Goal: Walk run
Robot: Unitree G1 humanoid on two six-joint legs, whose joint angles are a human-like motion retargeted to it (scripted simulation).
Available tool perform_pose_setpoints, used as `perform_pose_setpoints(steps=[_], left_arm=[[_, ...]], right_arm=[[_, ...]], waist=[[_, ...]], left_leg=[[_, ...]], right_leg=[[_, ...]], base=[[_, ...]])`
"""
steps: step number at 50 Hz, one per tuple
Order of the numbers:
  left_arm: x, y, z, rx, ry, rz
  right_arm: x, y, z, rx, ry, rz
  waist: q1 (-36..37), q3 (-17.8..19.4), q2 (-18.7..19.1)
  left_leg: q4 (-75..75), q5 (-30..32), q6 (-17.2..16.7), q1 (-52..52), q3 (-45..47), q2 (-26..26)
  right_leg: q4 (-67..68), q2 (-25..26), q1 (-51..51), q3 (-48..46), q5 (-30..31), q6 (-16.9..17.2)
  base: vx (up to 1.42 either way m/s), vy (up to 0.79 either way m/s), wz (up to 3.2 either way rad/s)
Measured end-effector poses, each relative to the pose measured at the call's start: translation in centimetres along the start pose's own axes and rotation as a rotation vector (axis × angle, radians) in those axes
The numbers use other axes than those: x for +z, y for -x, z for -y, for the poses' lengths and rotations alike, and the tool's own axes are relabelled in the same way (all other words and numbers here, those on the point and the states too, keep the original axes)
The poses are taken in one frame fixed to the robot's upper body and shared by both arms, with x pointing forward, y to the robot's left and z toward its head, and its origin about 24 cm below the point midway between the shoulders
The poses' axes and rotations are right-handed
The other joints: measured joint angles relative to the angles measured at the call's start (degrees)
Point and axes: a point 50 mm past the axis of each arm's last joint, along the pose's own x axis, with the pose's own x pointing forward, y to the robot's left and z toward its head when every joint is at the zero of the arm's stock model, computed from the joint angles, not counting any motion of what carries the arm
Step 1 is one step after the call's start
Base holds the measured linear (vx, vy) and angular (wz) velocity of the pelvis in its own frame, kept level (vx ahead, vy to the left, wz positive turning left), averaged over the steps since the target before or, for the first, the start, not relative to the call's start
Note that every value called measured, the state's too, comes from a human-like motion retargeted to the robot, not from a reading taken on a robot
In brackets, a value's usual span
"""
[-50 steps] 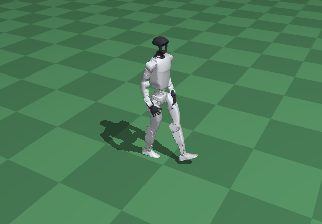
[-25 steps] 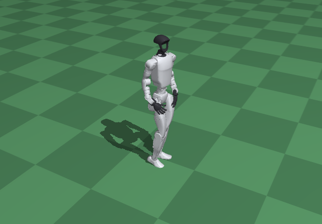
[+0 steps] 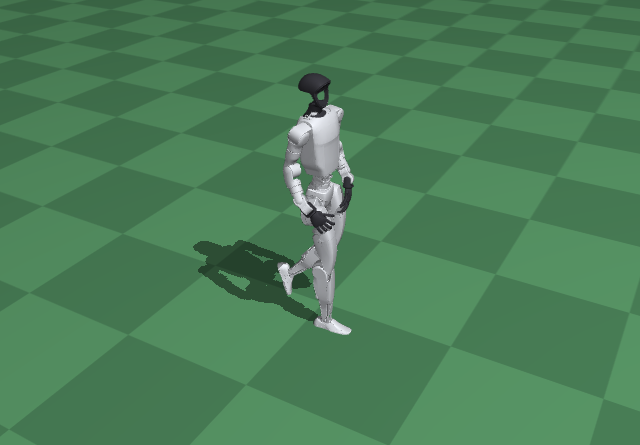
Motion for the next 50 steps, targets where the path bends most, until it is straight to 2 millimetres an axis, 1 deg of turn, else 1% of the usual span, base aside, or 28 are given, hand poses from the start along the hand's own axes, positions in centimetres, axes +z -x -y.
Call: perform_pose_setpoints(steps=[3,4,7,9,11,13,15,17,19,20,21,22,23,25,27,28,30,31,32,33,35,37,38,40,42,43,47,50], left_arm=[[-0.2,0.7,-1.8,0.122,-0.091,-0.003],[0.0,0.9,-2.2,0.164,-0.094,0.009],[0.7,1.2,-2.9,0.269,-0.063,0.068],[1.1,1.3,-3.1,0.318,-0.042,0.101],[1.5,1.4,-3.3,0.348,-0.036,0.118],[1.8,1.4,-3.4,0.359,-0.049,0.122],[1.9,1.4,-3.4,0.355,-0.067,0.114],[1.8,1.4,-3.5,0.346,-0.073,0.104],[1.7,1.3,-3.4,0.330,-0.058,0.098],[1.6,1.3,-3.5,0.319,-0.045,0.097],[1.6,1.3,-3.6,0.307,-0.023,0.103],[1.6,1.3,-3.7,0.295,0.002,0.111],[1.8,1.3,-3.9,0.287,0.030,0.125],[1.9,1.3,-4.4,0.297,0.084,0.150],[2.0,1.4,-4.7,0.328,0.126,0.165],[2.0,1.4,-4.8,0.332,0.140,0.169],[1.7,1.6,-5.1,0.313,0.133,0.155],[1.2,1.8,-5.2,0.299,0.099,0.127],[0.7,2.0,-5.4,0.290,0.065,0.097],[0.2,2.2,-5.7,0.292,0.027,0.066],[-0.3,2.2,-5.7,0.275,-0.022,0.027],[-0.3,1.7,-4.7,0.203,-0.016,0.014],[-0.4,1.5,-4.2,0.171,-0.009,0.008],[-0.4,1.2,-3.6,0.142,-0.004,-0.001],[-0.6,1.1,-3.1,0.137,-0.008,-0.006],[-0.6,1.0,-2.8,0.136,-0.011,-0.007],[-1.0,0.8,-1.7,0.110,-0.006,-0.017],[-1.1,0.6,-0.8,0.067,0.033,-0.023]], right_arm=[[-0.7,-0.1,-0.5,0.067,0.002,-0.042],[-0.9,0.0,-0.7,0.079,-0.002,-0.055],[-1.4,0.1,-1.3,0.097,-0.017,-0.079],[-1.7,0.1,-1.7,0.107,-0.030,-0.091],[-1.9,0.1,-2.1,0.124,-0.046,-0.104],[-2.1,0.1,-2.4,0.139,-0.067,-0.115],[-2.2,0.1,-2.6,0.151,-0.082,-0.123],[-2.3,0.0,-2.8,0.164,-0.083,-0.133],[-2.4,-0.1,-3.1,0.180,-0.078,-0.146],[-2.5,-0.1,-3.2,0.189,-0.075,-0.153],[-2.6,-0.1,-3.3,0.200,-0.070,-0.158],[-2.6,-0.1,-3.4,0.211,-0.064,-0.164],[-2.7,-0.1,-3.5,0.222,-0.056,-0.170],[-2.9,-0.1,-3.7,0.241,-0.043,-0.186],[-2.9,-0.2,-3.9,0.238,-0.047,-0.193],[-2.9,-0.2,-4.0,0.228,-0.052,-0.192],[-2.5,-0.5,-4.0,0.201,-0.047,-0.185],[-2.3,-0.6,-3.9,0.188,-0.026,-0.175],[-2.0,-0.8,-3.7,0.176,0.002,-0.164],[-1.6,-0.9,-3.3,0.165,0.045,-0.151],[-1.0,-1.2,-2.5,0.143,0.138,-0.130],[-0.8,-1.0,-1.8,0.098,0.187,-0.117],[-0.6,-1.0,-1.6,0.067,0.180,-0.098],[0.0,-0.9,-1.2,-0.010,0.138,-0.040],[0.6,-0.7,-0.8,-0.077,0.106,0.024],[0.9,-0.6,-0.7,-0.104,0.100,0.051],[1.3,-0.4,-0.4,-0.156,0.090,0.111],[1.2,-0.6,-0.8,-0.121,0.054,0.103]], waist=[[0.90,0.84,-1.36],[2.08,1.21,-2.16],[6.68,2.21,-4.55],[8.73,2.89,-4.87],[10.36,3.70,-4.53],[11.38,4.52,-3.79],[11.81,4.96,-3.62],[12.33,4.77,-4.02],[12.86,4.65,-4.41],[13.03,4.63,-4.67],[13.66,4.61,-4.98],[14.38,4.49,-5.42],[15.26,4.19,-6.14],[17.92,3.57,-7.66],[19.93,2.80,-8.95],[20.08,2.34,-9.67],[19.17,1.76,-10.26],[18.32,1.72,-9.43],[17.78,1.73,-8.65],[17.83,1.85,-7.97],[17.93,1.47,-5.24],[16.79,1.81,-3.85],[15.68,2.02,-2.99],[12.66,2.37,-1.07],[10.42,2.68,-0.10],[9.54,2.84,-0.06],[6.87,4.10,-1.81],[5.67,5.04,-2.45]], left_leg=[[6.71,-10.23,7.00,-6.61,6.15,5.76],[6.85,-12.95,8.77,-8.70,7.34,5.99],[2.87,-20.73,13.28,-14.92,9.04,4.20],[-3.83,-23.52,14.94,-17.83,9.50,3.57],[-12.27,-24.34,16.49,-19.85,9.00,2.58],[-21.20,-24.85,17.88,-21.31,8.13,1.65],[-29.29,-26.85,19.64,-22.52,9.60,0.95],[-36.41,-29.20,19.54,-23.95,10.19,-1.07],[-41.90,-30.91,16.48,-24.24,9.53,-2.99],[-43.70,-31.41,15.57,-24.02,9.90,-3.50],[-43.59,-31.26,15.85,-23.50,10.19,-3.65],[-43.03,-30.90,16.95,-22.97,10.62,-3.71],[-41.56,-30.12,19.68,-22.44,11.32,-3.61],[-39.87,-28.03,22.58,-21.87,11.26,-3.60],[-38.68,-24.88,23.64,-20.93,8.12,-4.30],[-37.27,-24.81,24.09,-20.71,7.16,-4.49],[-32.55,-27.28,25.34,-21.42,3.76,-4.70],[-30.71,-29.28,25.70,-20.62,4.33,-3.43],[-29.22,-31.15,25.81,-19.59,5.24,-1.90],[-28.45,-32.74,25.44,-18.08,6.82,0.13],[-28.38,-35.24,25.44,-15.91,4.98,1.95],[-29.40,-36.40,26.18,-13.04,5.02,0.74],[-30.51,-36.53,26.10,-11.24,5.37,1.04],[-32.83,-36.73,26.03,-8.03,4.93,1.14],[-34.71,-37.44,26.07,-5.21,4.31,0.38],[-35.59,-37.91,26.07,-3.75,4.38,-0.25],[-38.21,-40.41,26.01,2.52,4.67,-3.91],[-39.23,-42.43,25.29,7.05,3.86,-5.11]], right_leg=[[-1.10,1.05,3.95,-0.66,-1.45,-0.86],[-1.58,1.51,5.07,0.23,-1.54,-1.21],[-2.78,2.96,8.10,3.34,-1.90,-2.35],[-3.35,4.31,10.07,3.42,-2.53,-3.06],[-3.74,6.04,12.22,3.56,-3.49,-3.83],[-3.92,7.91,14.37,3.79,-4.66,-4.56],[-3.97,8.90,16.51,3.56,-5.88,-4.99],[-3.87,9.48,18.16,3.35,-6.91,-5.34],[-3.41,10.33,19.89,3.22,-7.45,-5.41],[-3.03,10.61,20.74,3.01,-7.47,-5.25],[-2.42,10.86,21.55,3.28,-6.92,-4.74],[-1.78,10.90,22.27,3.48,-6.09,-4.04],[-1.05,10.54,22.78,3.54,-4.74,-2.98],[0.92,9.38,23.88,3.33,-0.23,0.16],[4.20,8.34,24.40,3.85,7.68,5.37],[6.36,7.75,24.28,4.24,12.68,8.94],[13.20,7.63,22.62,5.65,21.48,16.05],[18.24,9.26,20.85,6.08,24.32,18.48],[23.49,10.81,18.95,6.02,26.61,20.13],[29.15,12.18,16.79,4.94,27.81,20.20],[32.66,14.91,13.11,6.07,26.15,20.16],[36.83,13.08,8.43,7.27,17.60,18.26],[37.05,12.38,6.41,6.43,14.44,16.55],[35.32,10.53,2.60,4.91,7.91,13.90],[29.96,7.61,-0.52,3.74,3.62,13.10],[26.27,5.90,-1.71,3.28,2.99,13.50],[11.73,0.08,-5.61,3.00,2.40,12.73],[2.15,-1.00,-8.39,5.53,-0.29,11.34]], base=[[0.69,-0.40,-0.05],[0.68,-0.34,-0.75],[0.62,-0.26,-1.15],[0.68,-0.26,-0.79],[0.55,-0.18,-0.59],[0.75,-0.20,-0.37],[0.58,-0.17,-0.23],[0.75,-0.20,-0.28],[0.90,-0.21,-0.29],[0.85,-0.18,-0.36],[0.82,-0.17,-0.49],[0.81,-0.16,-0.68],[0.80,-0.16,-0.86],[0.78,-0.15,-1.16],[1.10,-0.12,-1.03],[1.21,-0.10,-0.61],[0.91,-0.11,-0.26],[0.91,-0.20,-0.14],[1.01,-0.34,-0.33],[0.84,-0.33,-0.56],[0.68,-0.07,-0.59],[0.76,0.18,0.01],[0.85,0.04,0.54],[0.61,-0.02,0.88],[0.73,-0.07,0.65],[0.71,-0.10,0.41],[0.63,-0.14,0.25],[0.71,-0.20,0.19]])
